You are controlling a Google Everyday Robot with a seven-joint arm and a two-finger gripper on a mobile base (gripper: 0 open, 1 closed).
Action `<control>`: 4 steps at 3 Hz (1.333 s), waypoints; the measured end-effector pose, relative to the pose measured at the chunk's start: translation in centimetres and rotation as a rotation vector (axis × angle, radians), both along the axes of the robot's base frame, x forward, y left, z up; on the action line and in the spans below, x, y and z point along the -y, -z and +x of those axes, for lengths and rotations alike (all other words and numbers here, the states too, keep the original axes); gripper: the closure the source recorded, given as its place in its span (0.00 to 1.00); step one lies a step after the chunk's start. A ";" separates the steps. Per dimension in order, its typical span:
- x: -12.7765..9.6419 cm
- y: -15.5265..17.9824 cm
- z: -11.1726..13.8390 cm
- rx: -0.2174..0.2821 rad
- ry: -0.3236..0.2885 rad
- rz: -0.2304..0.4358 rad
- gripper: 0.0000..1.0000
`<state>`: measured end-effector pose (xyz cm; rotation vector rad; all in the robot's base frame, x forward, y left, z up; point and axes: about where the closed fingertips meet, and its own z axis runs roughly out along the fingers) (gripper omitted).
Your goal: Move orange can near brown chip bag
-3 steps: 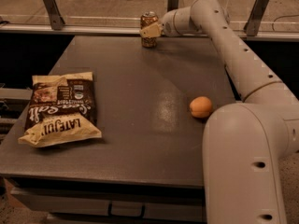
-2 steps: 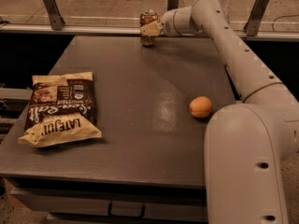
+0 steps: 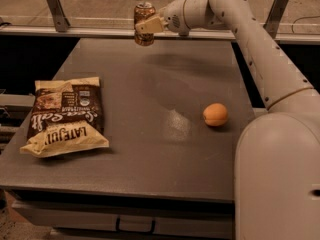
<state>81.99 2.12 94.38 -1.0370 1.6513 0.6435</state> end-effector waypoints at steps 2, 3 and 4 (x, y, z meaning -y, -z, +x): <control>-0.9 0.3 -0.7 -0.012 -0.037 -0.002 1.00; -2.6 1.1 -2.5 -0.029 -0.116 0.000 1.00; -4.1 1.1 -5.3 -0.028 -0.193 0.005 1.00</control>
Offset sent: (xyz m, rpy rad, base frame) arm -0.0043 0.0064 -0.0034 0.0039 0.0198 0.0364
